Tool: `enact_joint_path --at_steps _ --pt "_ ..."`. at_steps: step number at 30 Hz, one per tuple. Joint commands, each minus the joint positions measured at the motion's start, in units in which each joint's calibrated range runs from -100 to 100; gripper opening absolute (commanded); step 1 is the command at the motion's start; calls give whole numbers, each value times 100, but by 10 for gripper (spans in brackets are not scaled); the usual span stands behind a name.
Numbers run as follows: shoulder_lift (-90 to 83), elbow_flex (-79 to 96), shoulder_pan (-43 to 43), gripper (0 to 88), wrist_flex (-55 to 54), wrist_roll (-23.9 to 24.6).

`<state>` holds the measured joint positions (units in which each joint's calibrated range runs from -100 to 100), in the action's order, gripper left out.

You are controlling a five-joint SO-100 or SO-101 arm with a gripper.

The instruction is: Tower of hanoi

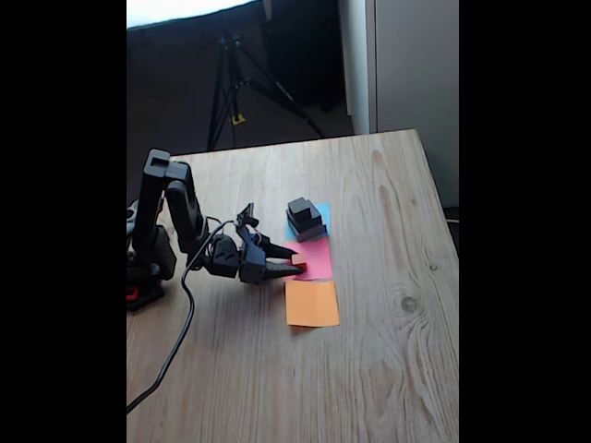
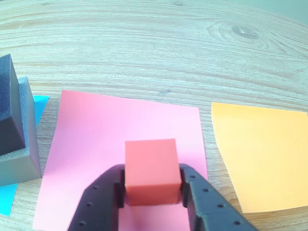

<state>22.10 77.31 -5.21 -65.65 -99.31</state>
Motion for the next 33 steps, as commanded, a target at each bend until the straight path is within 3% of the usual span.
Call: enact_joint_path --at_steps 1,7,16,20,22,26,33 --pt "-378 -68 83 11 70 -69" --pt "-1976 -59 258 8 1648 -69" --pt "-5011 -604 509 9 5533 365" --pt "-6147 -1459 618 9 7872 298" --pt "-6540 -2022 718 9 8827 599" --pt "-6934 -3359 902 13 10624 750" --pt "-6707 -6041 1136 10 12559 1452"
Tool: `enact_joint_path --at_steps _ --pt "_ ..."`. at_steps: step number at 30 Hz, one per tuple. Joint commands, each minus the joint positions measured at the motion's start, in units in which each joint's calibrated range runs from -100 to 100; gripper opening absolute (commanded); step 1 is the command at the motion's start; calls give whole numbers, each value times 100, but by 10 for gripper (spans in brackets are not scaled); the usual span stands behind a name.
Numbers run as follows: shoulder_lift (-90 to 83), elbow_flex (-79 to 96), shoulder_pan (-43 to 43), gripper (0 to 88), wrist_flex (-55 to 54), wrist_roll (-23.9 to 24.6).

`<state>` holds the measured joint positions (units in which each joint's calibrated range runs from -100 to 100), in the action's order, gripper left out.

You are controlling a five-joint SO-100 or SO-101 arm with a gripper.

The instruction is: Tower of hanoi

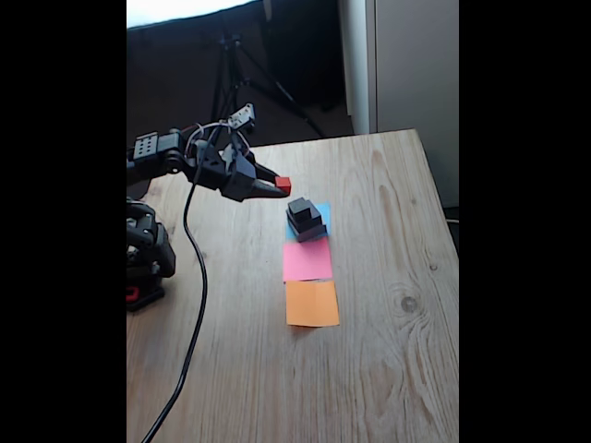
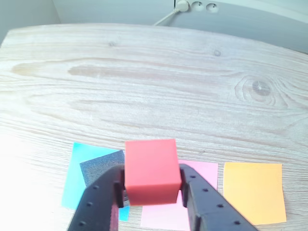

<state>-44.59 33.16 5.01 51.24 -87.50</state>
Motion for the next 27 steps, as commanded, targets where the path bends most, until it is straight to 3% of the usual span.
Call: enact_joint_path --at_steps 1,10,16,21,27 --pt "16 -1980 130 9 1080 272" --pt "379 -4834 481 9 2941 439" --pt "356 -5280 866 8 3662 472" --pt "371 -4507 891 11 3362 406" --pt "-37 -1943 732 11 1347 71"
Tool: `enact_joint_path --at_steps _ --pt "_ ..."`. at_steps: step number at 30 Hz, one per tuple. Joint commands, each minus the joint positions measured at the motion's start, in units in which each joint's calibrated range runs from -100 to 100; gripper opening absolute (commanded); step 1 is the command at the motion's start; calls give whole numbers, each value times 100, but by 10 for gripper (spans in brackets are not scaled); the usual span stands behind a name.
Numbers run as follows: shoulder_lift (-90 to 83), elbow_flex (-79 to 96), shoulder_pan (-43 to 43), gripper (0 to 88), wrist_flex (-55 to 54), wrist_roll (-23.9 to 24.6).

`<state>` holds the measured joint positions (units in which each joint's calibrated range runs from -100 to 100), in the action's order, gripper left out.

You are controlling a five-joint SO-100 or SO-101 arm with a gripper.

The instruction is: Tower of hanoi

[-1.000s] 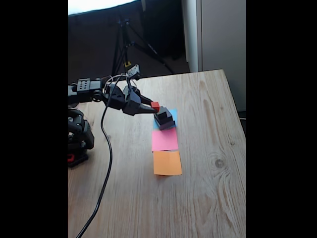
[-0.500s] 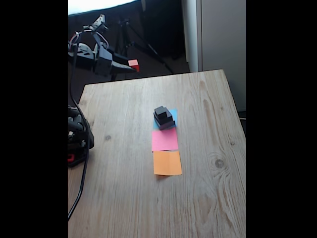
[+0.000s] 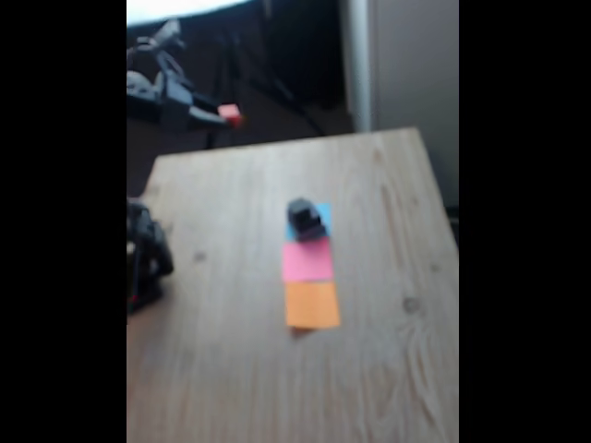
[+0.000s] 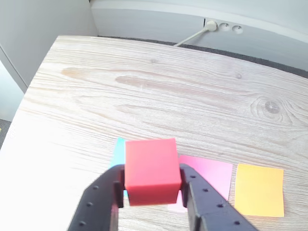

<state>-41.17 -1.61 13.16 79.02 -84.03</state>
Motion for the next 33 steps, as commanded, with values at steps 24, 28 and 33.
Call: enact_joint_path --at_steps 24,28,33 --pt "453 7343 42 12 -8821 -1029" --pt "582 7579 100 12 -9169 -1146" --pt "976 7634 109 15 -9598 -1196"
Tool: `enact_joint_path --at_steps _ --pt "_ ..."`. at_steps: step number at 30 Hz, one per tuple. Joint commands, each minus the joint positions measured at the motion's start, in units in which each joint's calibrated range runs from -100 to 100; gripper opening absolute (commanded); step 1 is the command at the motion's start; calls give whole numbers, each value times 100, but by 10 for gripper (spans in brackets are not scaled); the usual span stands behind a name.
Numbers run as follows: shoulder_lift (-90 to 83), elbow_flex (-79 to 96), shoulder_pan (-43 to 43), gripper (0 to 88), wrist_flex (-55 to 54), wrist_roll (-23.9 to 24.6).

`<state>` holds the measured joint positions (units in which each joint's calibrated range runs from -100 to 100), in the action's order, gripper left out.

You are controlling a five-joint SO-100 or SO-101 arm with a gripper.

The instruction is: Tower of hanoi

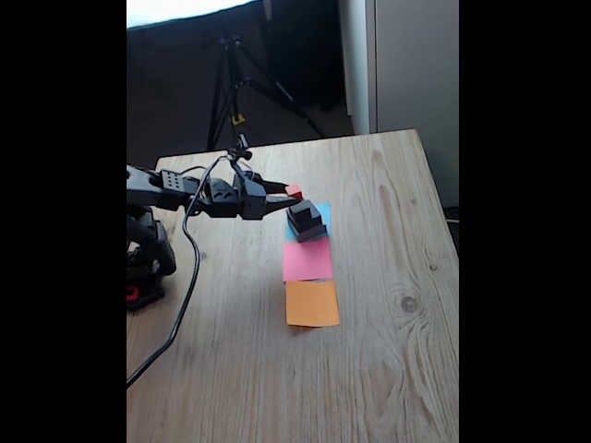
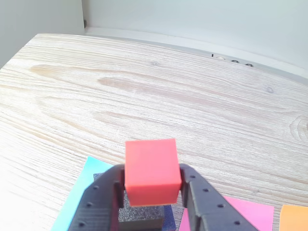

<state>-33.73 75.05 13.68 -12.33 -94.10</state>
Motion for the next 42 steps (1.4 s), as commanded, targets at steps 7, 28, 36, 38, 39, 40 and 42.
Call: enact_joint_path --at_steps 7,28,36,38,39,40,42 --pt "777 -15 57 16 -1143 -356" --pt "852 285 191 34 -1442 -239" --pt "868 331 140 35 -1442 -339" --pt "868 331 132 39 -1442 -306" --pt "868 331 124 46 -1442 -306" --pt "868 331 124 54 -1458 -273" --pt "875 331 99 83 -1474 -239"
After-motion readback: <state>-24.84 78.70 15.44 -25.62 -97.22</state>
